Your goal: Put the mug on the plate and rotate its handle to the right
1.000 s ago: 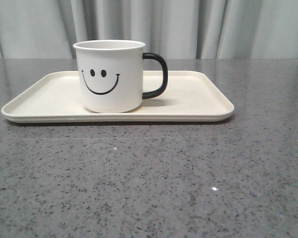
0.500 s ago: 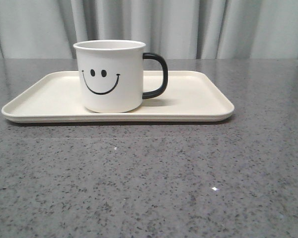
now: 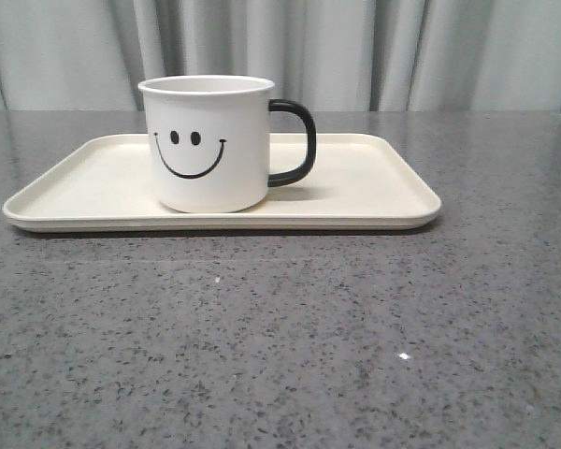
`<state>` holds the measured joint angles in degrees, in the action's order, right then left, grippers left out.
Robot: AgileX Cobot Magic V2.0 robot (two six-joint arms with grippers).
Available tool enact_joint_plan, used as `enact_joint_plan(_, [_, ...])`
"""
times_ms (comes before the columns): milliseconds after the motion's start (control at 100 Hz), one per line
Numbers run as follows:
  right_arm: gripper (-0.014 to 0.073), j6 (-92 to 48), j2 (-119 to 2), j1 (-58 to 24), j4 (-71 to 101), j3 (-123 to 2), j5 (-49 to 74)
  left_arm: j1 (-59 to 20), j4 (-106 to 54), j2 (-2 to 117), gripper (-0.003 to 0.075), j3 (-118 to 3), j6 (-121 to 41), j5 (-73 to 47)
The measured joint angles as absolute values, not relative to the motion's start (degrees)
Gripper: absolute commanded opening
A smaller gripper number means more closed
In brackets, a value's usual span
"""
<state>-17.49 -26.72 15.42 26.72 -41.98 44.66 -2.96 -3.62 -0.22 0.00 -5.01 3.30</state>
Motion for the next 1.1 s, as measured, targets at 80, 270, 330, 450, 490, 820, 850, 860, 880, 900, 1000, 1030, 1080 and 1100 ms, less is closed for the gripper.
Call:
enact_joint_plan(80, [-0.0066,-17.5,-26.7,15.4,26.7,-42.0,44.7,-3.0,-3.6,-0.2,-0.0020,0.0,-5.0,3.3])
enact_joint_plan(270, [-0.0066,-17.5,-24.8,14.6,26.7,-42.0,44.7,-3.0,-3.6,-0.2,-0.0020,0.0,-5.0,3.3])
enact_joint_plan(330, [-0.0066,-17.5,-22.8,13.1,26.7,-42.0,44.7,-3.0,-3.6,-0.2,-0.0020,0.0,-5.0,3.3])
enact_joint_plan(450, [-0.0066,-17.9,-17.7,7.2,26.6,-42.0,44.7,-3.0,-3.6,-0.2,-0.0020,0.0,-5.0,3.3])
enact_joint_plan(490, [-0.0066,-18.2,-15.8,5.4,26.1,-41.8,44.7,-3.0,-3.6,-0.2,-0.0020,0.0,-5.0,3.3])
enact_joint_plan(820, [-0.0066,-18.8,-0.9,-5.4,20.8,-25.9,30.3,-3.0,-3.6,-0.2,-0.0020,0.0,-5.0,3.2])
enact_joint_plan(850, [-0.0066,-18.8,-0.1,-5.5,20.7,-23.9,29.0,-3.0,-3.6,-0.2,-0.0020,0.0,-5.0,3.2])
enact_joint_plan(860, [-0.0066,-18.8,0.2,-5.5,20.7,-22.9,28.3,-3.0,-3.6,-0.2,-0.0020,0.0,-5.0,3.2])
enact_joint_plan(880, [-0.0066,-18.8,0.5,-5.5,20.7,-21.4,27.2,-3.0,-3.6,-0.2,-0.0020,0.0,-5.0,3.2])
enact_joint_plan(900, [-0.0066,-18.8,0.6,-5.5,20.7,-19.9,26.6,-3.0,-3.6,-0.2,-0.0020,0.0,-5.0,3.2])
enact_joint_plan(1000, [-0.0066,-18.9,0.7,-5.5,20.7,-14.1,22.8,-3.0,-3.6,-0.2,-0.0020,0.0,-5.0,3.2])
enact_joint_plan(1030, [-0.0066,-18.9,0.7,-5.5,20.7,-12.8,22.0,-3.0,-3.6,-0.2,-0.0020,0.0,-5.0,3.2])
enact_joint_plan(1080, [-0.0066,-18.9,0.7,-5.5,20.7,-10.8,20.8,-3.0,-3.6,-0.2,-0.0020,0.0,-5.0,3.2])
enact_joint_plan(1100, [-0.0066,-18.9,0.7,-5.5,20.7,-10.1,20.2,-3.0,-3.6,-0.2,-0.0020,0.0,-5.0,3.2])
